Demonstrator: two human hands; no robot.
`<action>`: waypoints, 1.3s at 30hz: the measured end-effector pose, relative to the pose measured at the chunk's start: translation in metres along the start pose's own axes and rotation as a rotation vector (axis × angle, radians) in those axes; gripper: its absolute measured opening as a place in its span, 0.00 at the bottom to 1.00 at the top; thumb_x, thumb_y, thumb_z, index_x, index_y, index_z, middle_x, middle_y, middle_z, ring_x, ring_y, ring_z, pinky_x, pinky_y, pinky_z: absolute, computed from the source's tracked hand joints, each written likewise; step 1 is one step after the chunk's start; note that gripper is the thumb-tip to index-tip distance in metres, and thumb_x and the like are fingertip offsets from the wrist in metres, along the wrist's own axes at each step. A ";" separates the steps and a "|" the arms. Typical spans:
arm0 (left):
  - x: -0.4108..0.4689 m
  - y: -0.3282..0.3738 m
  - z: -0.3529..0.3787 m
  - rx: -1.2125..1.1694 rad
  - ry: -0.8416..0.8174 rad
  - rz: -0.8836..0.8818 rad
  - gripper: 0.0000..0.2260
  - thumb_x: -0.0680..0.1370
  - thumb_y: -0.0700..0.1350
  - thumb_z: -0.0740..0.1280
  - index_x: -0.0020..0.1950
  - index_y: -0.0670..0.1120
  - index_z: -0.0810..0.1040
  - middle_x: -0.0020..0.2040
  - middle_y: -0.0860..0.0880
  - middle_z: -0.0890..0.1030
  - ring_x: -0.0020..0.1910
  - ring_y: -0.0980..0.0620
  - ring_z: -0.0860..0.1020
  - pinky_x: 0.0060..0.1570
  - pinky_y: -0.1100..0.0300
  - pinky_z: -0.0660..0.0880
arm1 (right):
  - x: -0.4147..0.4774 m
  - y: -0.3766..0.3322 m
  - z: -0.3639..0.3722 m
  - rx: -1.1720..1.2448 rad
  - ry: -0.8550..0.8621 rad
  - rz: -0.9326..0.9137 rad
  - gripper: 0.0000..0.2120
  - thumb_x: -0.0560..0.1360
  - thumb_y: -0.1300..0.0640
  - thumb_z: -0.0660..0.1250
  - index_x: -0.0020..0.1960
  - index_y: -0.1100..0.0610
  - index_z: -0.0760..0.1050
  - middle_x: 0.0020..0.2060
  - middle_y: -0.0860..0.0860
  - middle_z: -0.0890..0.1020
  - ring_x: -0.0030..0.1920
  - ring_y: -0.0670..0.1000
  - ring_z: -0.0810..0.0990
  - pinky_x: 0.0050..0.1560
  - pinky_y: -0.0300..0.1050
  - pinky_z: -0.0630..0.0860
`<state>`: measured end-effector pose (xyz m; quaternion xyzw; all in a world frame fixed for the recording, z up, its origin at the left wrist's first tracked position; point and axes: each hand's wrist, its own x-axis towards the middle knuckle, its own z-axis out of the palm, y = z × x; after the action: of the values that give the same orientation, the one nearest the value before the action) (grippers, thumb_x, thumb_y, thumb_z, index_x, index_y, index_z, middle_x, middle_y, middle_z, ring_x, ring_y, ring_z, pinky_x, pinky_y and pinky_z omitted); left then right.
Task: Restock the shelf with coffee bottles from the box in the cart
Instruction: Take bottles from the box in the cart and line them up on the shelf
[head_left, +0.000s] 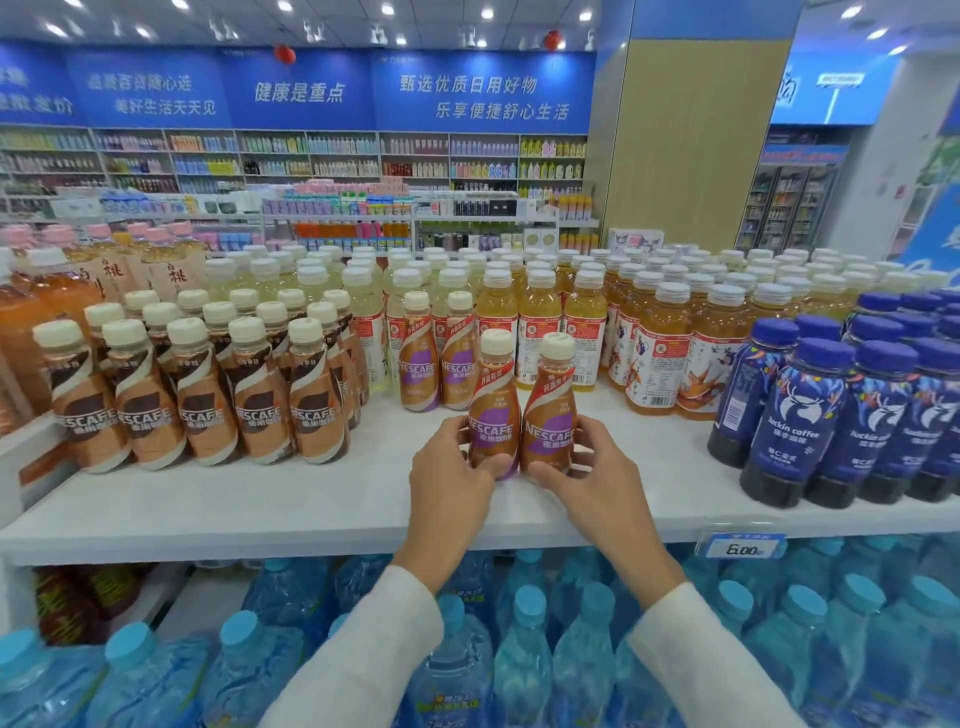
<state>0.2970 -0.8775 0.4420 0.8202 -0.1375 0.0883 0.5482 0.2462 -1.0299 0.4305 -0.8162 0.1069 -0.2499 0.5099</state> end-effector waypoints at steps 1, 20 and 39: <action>0.008 0.002 0.005 -0.021 0.006 -0.005 0.24 0.75 0.46 0.77 0.69 0.48 0.74 0.62 0.52 0.81 0.60 0.52 0.80 0.59 0.59 0.75 | 0.010 0.001 0.000 -0.007 -0.004 0.002 0.30 0.72 0.53 0.78 0.69 0.47 0.69 0.54 0.39 0.77 0.53 0.42 0.79 0.51 0.33 0.74; 0.093 -0.002 0.081 0.001 0.277 -0.086 0.19 0.76 0.41 0.74 0.63 0.41 0.72 0.61 0.42 0.79 0.59 0.41 0.79 0.60 0.46 0.77 | 0.123 0.027 0.014 0.027 -0.014 0.030 0.31 0.70 0.58 0.79 0.70 0.52 0.71 0.61 0.50 0.81 0.59 0.49 0.79 0.58 0.44 0.76; 0.110 -0.005 0.092 0.052 0.298 -0.134 0.19 0.77 0.46 0.73 0.64 0.42 0.72 0.63 0.42 0.77 0.61 0.42 0.77 0.59 0.49 0.77 | 0.145 0.037 0.022 -0.019 -0.015 -0.008 0.29 0.73 0.56 0.77 0.71 0.53 0.70 0.65 0.50 0.79 0.64 0.51 0.77 0.65 0.52 0.76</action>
<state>0.4020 -0.9751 0.4343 0.8192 0.0024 0.1757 0.5459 0.3842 -1.0915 0.4332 -0.8234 0.1023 -0.2447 0.5017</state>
